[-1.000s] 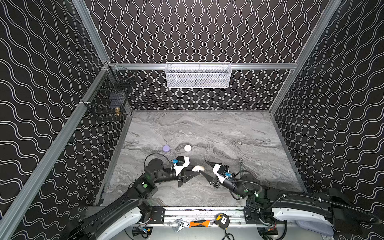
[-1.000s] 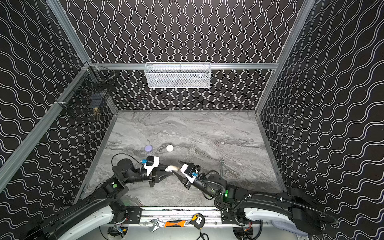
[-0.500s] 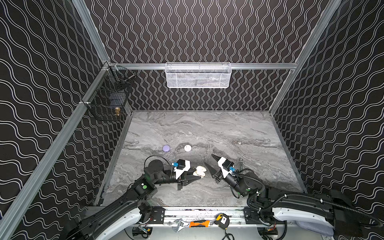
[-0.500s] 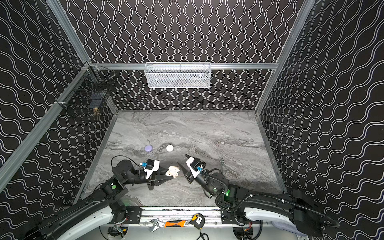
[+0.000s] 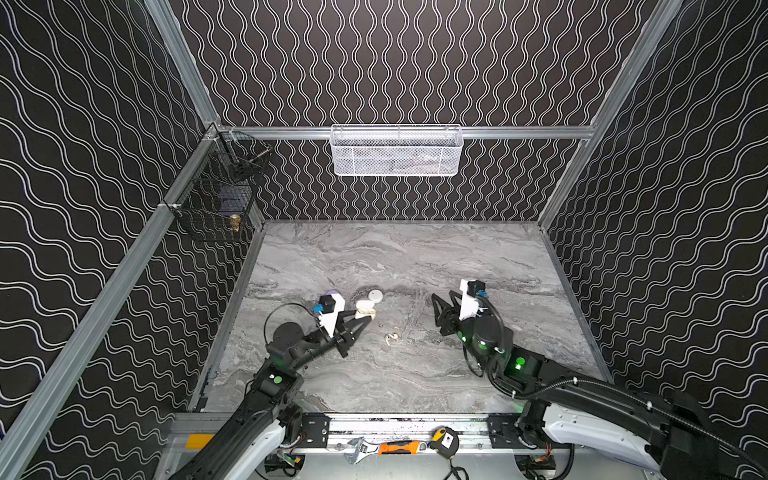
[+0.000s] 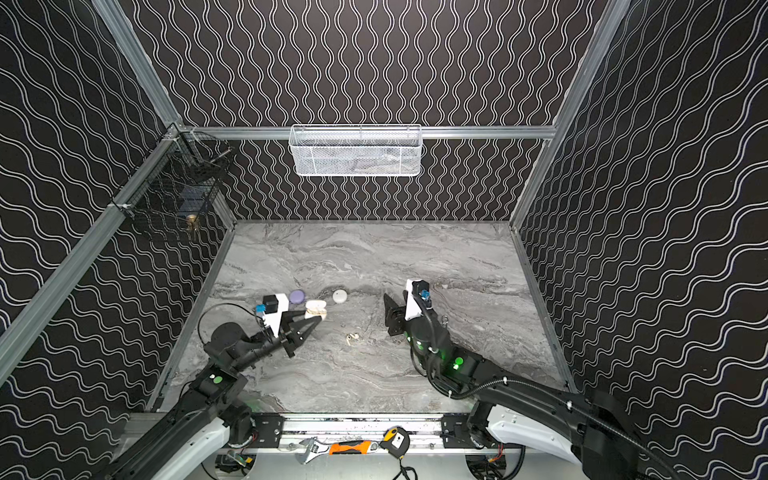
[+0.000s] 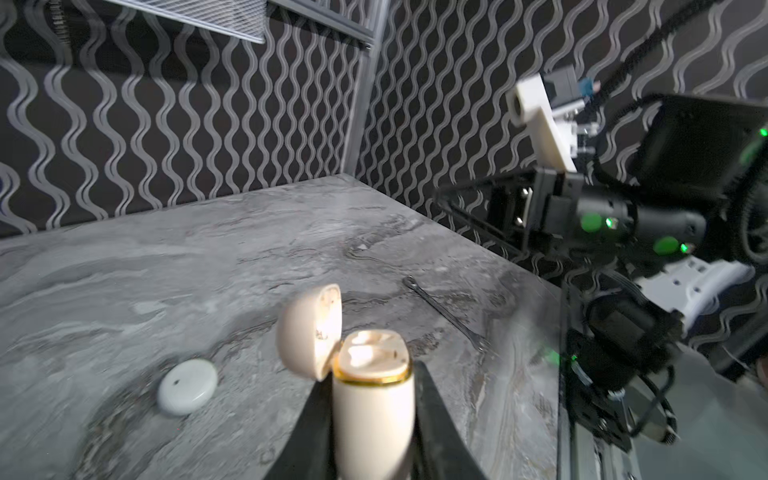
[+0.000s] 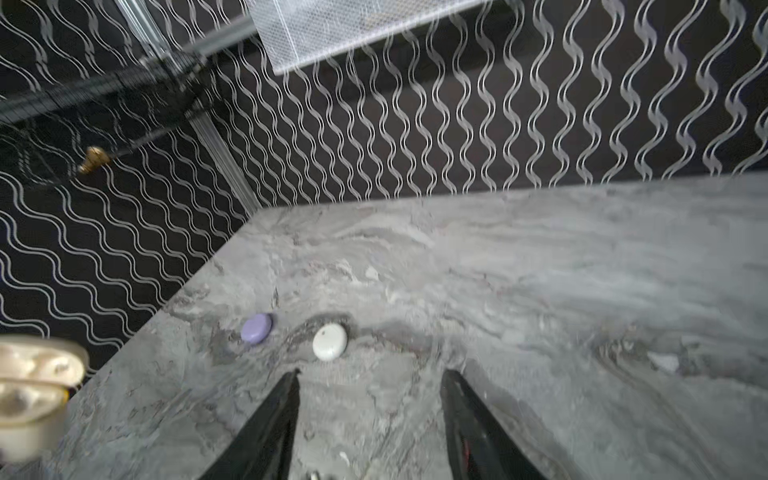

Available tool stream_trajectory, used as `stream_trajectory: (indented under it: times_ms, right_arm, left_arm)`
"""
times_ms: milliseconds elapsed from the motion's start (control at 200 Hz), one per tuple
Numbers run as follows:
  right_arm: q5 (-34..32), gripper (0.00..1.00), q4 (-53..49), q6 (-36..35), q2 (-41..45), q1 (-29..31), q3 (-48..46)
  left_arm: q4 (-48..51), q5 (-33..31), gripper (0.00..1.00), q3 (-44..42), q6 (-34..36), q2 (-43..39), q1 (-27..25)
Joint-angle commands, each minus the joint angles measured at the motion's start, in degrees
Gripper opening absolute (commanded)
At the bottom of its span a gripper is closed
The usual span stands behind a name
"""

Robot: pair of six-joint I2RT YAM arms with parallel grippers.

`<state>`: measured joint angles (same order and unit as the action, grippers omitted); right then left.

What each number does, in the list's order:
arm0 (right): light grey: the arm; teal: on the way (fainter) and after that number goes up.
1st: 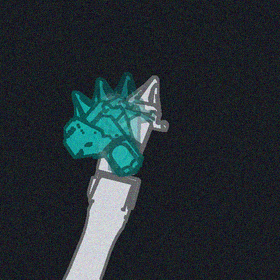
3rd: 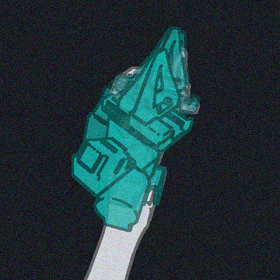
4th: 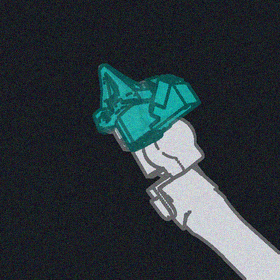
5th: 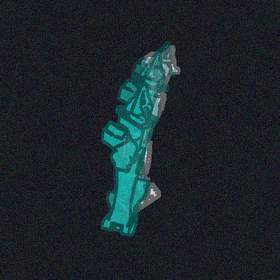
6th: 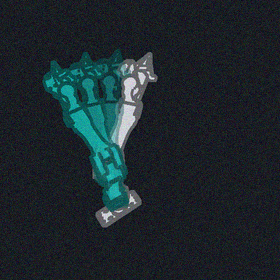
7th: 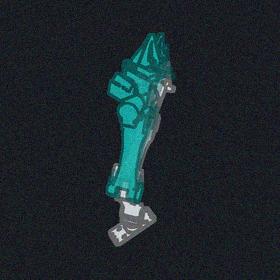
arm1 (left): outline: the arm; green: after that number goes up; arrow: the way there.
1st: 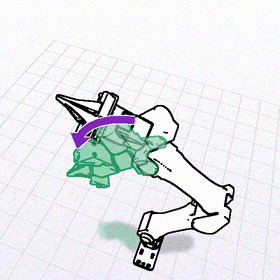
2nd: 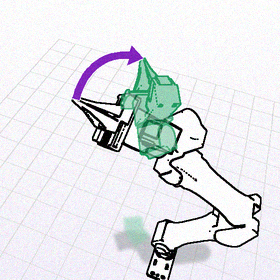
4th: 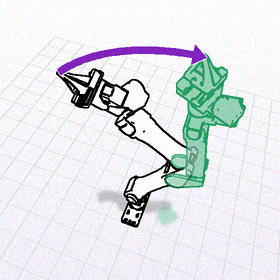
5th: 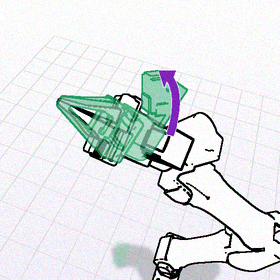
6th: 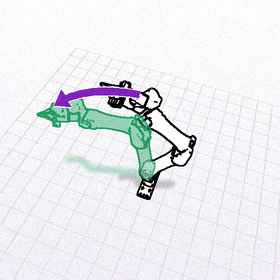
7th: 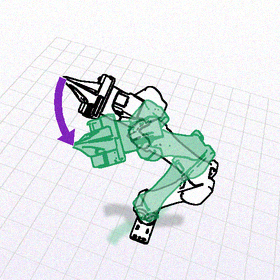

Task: Insert the wireless bluetooth earbuds into the charging case
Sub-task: 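Move the open right gripper over the beige earbuds on the table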

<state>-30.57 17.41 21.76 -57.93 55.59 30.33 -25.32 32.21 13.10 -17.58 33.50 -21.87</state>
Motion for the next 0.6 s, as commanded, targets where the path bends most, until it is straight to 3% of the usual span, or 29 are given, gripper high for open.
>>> stream_trajectory:
  times_ms: [0, 90, 215, 335, 596]
  right_arm:
    - [10.60, 0.54, -8.77, 8.10, -5.23, -0.05, 2.36]
    - [17.42, 0.50, -11.27, 7.20, -11.05, 0.14, 4.74]
    - [22.10, 0.47, -13.30, 6.80, -18.61, 1.29, 7.93]
    - [19.86, 0.44, -17.96, 6.88, -24.74, 4.55, 13.17]
    - [21.71, 0.39, -25.21, 7.13, -37.28, 5.44, 22.54]
  left_arm:
    - [-8.10, 8.01, 0.00, -0.98, -5.83, -0.03, 3.05]
    - [-6.22, 9.04, 0.00, -0.55, -4.28, -1.50, 3.14]
    - [-3.22, 6.88, 0.00, -0.84, -3.52, -4.84, 3.06]
    - [-1.44, 5.79, 0.00, -0.98, -3.25, -6.78, 3.14]
    - [2.09, 4.82, 0.00, -0.22, -2.94, -9.51, 3.06]
